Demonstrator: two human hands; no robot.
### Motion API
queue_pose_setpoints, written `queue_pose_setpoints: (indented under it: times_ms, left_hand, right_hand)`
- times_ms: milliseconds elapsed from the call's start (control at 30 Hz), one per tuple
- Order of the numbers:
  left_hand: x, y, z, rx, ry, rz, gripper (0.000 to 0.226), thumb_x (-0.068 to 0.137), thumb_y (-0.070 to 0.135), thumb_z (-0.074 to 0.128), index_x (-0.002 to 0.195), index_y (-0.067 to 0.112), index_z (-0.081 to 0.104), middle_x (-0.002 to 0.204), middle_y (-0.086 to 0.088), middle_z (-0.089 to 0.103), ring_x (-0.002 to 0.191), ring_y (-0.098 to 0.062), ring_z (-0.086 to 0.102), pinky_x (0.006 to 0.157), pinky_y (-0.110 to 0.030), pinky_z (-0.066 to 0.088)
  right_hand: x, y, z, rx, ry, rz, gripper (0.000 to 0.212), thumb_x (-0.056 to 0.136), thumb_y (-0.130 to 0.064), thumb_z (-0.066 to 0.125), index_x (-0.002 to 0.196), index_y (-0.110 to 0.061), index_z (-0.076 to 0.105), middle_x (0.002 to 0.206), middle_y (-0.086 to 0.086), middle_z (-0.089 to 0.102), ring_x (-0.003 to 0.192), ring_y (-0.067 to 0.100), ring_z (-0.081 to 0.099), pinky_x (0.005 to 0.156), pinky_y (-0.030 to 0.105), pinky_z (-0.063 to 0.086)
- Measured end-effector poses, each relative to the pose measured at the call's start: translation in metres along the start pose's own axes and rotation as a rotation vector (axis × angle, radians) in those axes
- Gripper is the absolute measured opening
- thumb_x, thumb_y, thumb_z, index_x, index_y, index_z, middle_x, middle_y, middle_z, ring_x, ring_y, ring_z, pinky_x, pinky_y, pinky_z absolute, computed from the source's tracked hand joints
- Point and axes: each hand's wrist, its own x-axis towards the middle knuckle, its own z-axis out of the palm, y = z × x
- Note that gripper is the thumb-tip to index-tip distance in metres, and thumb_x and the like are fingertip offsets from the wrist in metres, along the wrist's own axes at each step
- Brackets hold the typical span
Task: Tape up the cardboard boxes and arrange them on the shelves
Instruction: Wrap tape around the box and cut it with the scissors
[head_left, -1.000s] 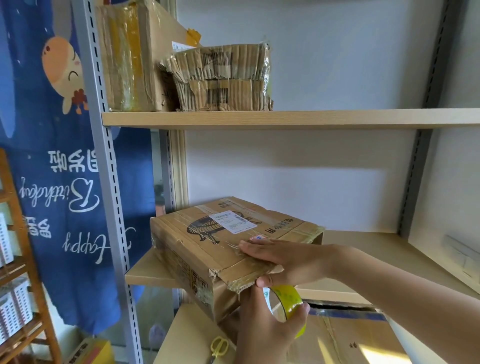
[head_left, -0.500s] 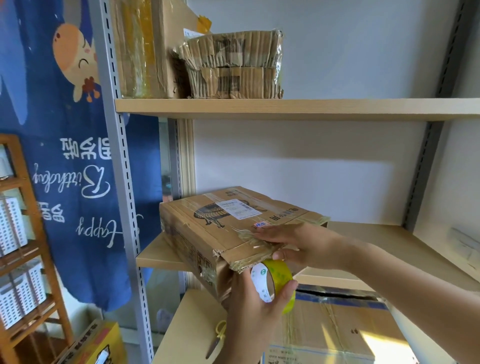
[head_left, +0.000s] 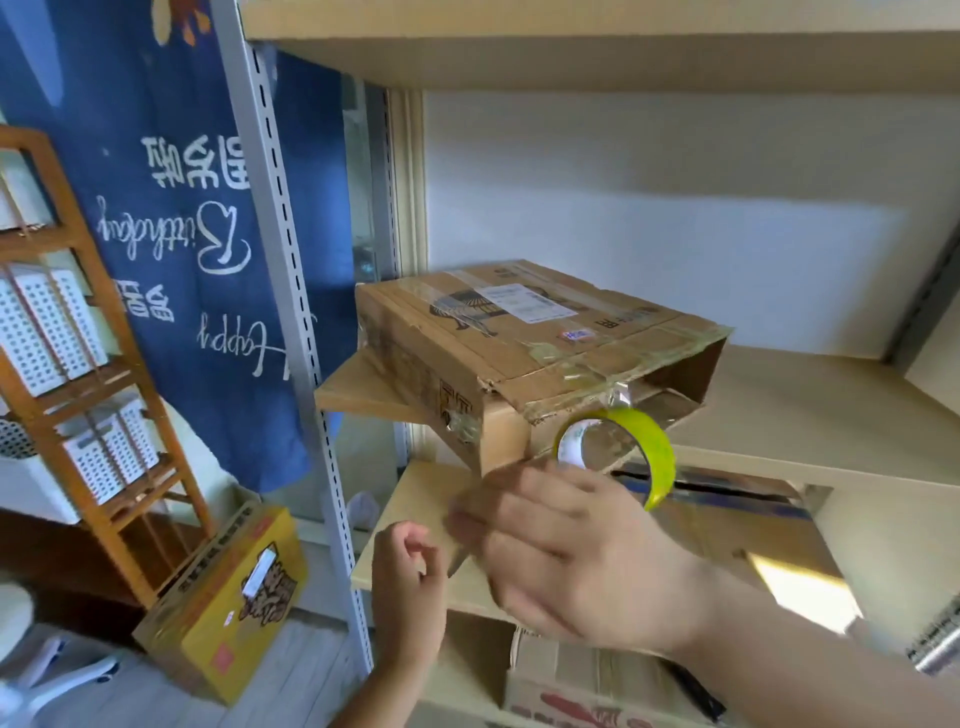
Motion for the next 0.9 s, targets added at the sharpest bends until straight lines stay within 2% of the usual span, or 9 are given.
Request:
queue_pose_setpoints:
  times_ms: [67,100,167,300,367,467,533,733,900]
  left_hand:
    - [0.015,-0.039,0.011,0.025,-0.225,-0.154,0.018,0.089,0.012,0.057,0.105,0.019,0.060,0.101,0.008,0.064,0.102,-0.028,0.063,0.076,-0.019,0.048]
    - [0.021,-0.047,0.014,0.094,-0.276,-0.196,0.013,0.089,0.015,0.058,0.102,0.015,0.061,0.100,0.003,0.066,0.098,-0.028,0.064,0.074,-0.021,0.047]
    - [0.034,-0.052,0.015,0.335,-0.289,-0.206,0.015,0.091,0.022,0.062,0.102,0.012,0.061,0.100,-0.002,0.067,0.092,-0.020,0.064,0.072,-0.025,0.046]
    - [0.057,-0.072,0.031,0.545,-0.375,-0.206,0.033,0.094,0.036,0.059,0.112,0.009,0.060,0.114,-0.007,0.065,0.106,-0.021,0.062,0.088,-0.030,0.048]
    - [0.066,-0.082,0.045,0.580,-0.405,-0.182,0.041,0.094,0.042,0.057,0.119,0.009,0.057,0.120,-0.009,0.062,0.112,-0.022,0.059,0.093,-0.031,0.046]
    - [0.082,-0.095,0.068,0.653,-0.391,-0.132,0.050,0.092,0.052,0.055,0.121,0.011,0.055,0.120,-0.008,0.059,0.112,-0.022,0.059,0.091,-0.030,0.046]
    - [0.090,-0.111,0.088,0.709,-0.409,-0.113,0.052,0.091,0.056,0.055,0.118,0.011,0.053,0.119,-0.008,0.059,0.111,-0.023,0.058,0.088,-0.030,0.047]
    - [0.105,-0.139,0.126,0.736,-0.402,-0.022,0.017,0.098,0.025,0.054,0.109,0.014,0.061,0.116,-0.005,0.062,0.109,-0.023,0.058,0.085,-0.031,0.046]
    - [0.107,-0.149,0.121,0.708,-0.523,-0.083,0.019,0.094,0.014,0.055,0.111,0.011,0.063,0.116,-0.008,0.065,0.111,-0.026,0.059,0.087,-0.032,0.046]
  right_hand:
    - [-0.019,-0.033,0.049,-0.015,-0.119,-0.045,0.025,0.096,-0.022,0.048,0.097,-0.016,0.072,0.096,0.000,0.068,0.088,0.021,0.061,0.072,0.029,0.047]
    - [-0.032,-0.045,0.078,-0.005,-0.206,-0.015,0.020,0.093,-0.020,0.051,0.092,-0.018,0.070,0.085,-0.002,0.064,0.080,0.019,0.058,0.068,0.028,0.043]
    - [-0.061,-0.053,0.133,0.036,-0.390,0.133,0.010,0.087,-0.019,0.055,0.086,-0.020,0.065,0.077,-0.003,0.056,0.071,0.019,0.053,0.061,0.028,0.042]
    - [-0.104,-0.031,0.205,0.117,-0.658,0.532,0.015,0.066,-0.027,0.071,0.080,-0.025,0.067,0.076,-0.009,0.064,0.066,0.013,0.062,0.053,0.026,0.052]
    - [-0.112,-0.019,0.228,0.144,-0.732,0.716,0.007,0.072,-0.025,0.069,0.078,-0.022,0.066,0.078,-0.005,0.067,0.070,0.017,0.066,0.057,0.028,0.055]
    - [-0.124,-0.006,0.264,0.167,-0.797,0.939,0.022,0.092,-0.025,0.046,0.104,-0.018,0.064,0.109,0.001,0.066,0.101,0.024,0.061,0.081,0.034,0.050]
    - [-0.134,0.000,0.288,0.165,-0.827,1.046,0.030,0.094,-0.026,0.043,0.116,-0.017,0.062,0.120,0.001,0.063,0.111,0.025,0.057,0.088,0.034,0.047]
    - [-0.158,0.003,0.328,0.163,-0.832,1.172,0.032,0.096,-0.026,0.042,0.124,-0.017,0.057,0.124,0.004,0.059,0.114,0.027,0.054,0.088,0.035,0.048]
    - [-0.162,0.005,0.327,0.149,-0.787,1.260,0.034,0.095,-0.019,0.041,0.128,-0.020,0.051,0.127,0.001,0.055,0.109,0.029,0.056,0.082,0.037,0.049]
